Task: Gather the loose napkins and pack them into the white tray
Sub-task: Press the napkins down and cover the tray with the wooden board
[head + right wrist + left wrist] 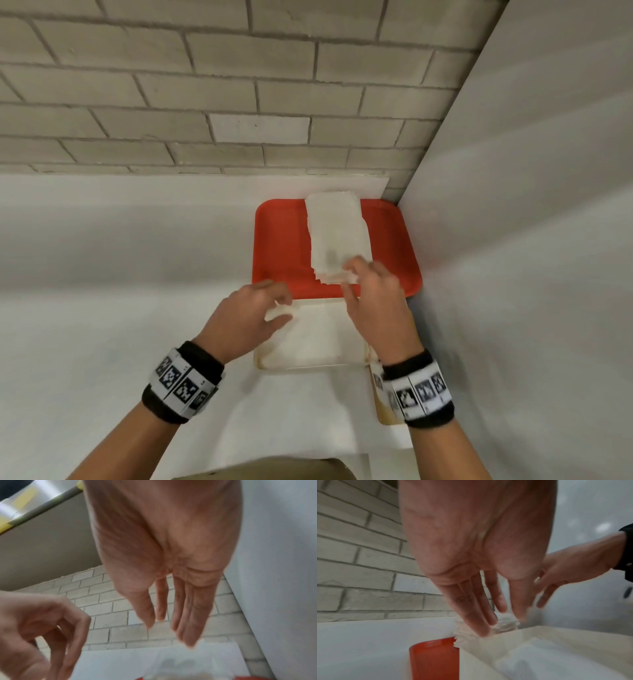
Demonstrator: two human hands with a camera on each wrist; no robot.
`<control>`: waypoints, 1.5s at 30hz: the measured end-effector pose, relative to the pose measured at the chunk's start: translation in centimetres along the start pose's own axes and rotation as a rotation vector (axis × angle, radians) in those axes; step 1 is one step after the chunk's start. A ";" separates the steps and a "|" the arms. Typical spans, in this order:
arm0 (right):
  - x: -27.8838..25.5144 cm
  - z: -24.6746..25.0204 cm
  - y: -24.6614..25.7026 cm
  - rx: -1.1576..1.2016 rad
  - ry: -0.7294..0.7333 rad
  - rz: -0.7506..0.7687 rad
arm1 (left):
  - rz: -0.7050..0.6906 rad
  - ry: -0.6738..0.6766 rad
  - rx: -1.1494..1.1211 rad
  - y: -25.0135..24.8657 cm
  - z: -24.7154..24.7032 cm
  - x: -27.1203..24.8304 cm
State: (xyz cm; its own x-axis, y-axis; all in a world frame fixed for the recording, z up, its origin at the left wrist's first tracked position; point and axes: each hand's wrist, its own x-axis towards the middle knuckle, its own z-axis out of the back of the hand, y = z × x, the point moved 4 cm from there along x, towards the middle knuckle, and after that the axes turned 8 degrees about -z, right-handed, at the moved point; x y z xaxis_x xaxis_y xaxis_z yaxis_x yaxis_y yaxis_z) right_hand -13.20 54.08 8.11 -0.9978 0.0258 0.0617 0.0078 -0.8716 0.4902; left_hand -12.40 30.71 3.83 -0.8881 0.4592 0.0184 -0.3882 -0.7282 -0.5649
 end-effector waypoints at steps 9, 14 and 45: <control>14.5 -7.3 0.8 -0.354 0.271 -0.500 | 0.084 -0.309 -0.140 1.5 1.4 1.7; 16.6 -8.0 0.9 -0.445 0.214 -0.470 | 0.106 -0.317 -0.113 2.6 1.4 0.6; -0.8 7.7 7.5 0.164 0.581 0.299 | 0.084 -0.626 -0.540 1.4 4.6 -3.0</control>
State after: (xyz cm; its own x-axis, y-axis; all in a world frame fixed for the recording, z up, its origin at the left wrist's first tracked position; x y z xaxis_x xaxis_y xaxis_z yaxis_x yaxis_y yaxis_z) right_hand -11.79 51.26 18.42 -0.8246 -0.5123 -0.2399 0.2531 -0.7134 0.6535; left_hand -11.43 25.96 6.75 -0.9435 -0.0702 0.3239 -0.2844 -0.3302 -0.9000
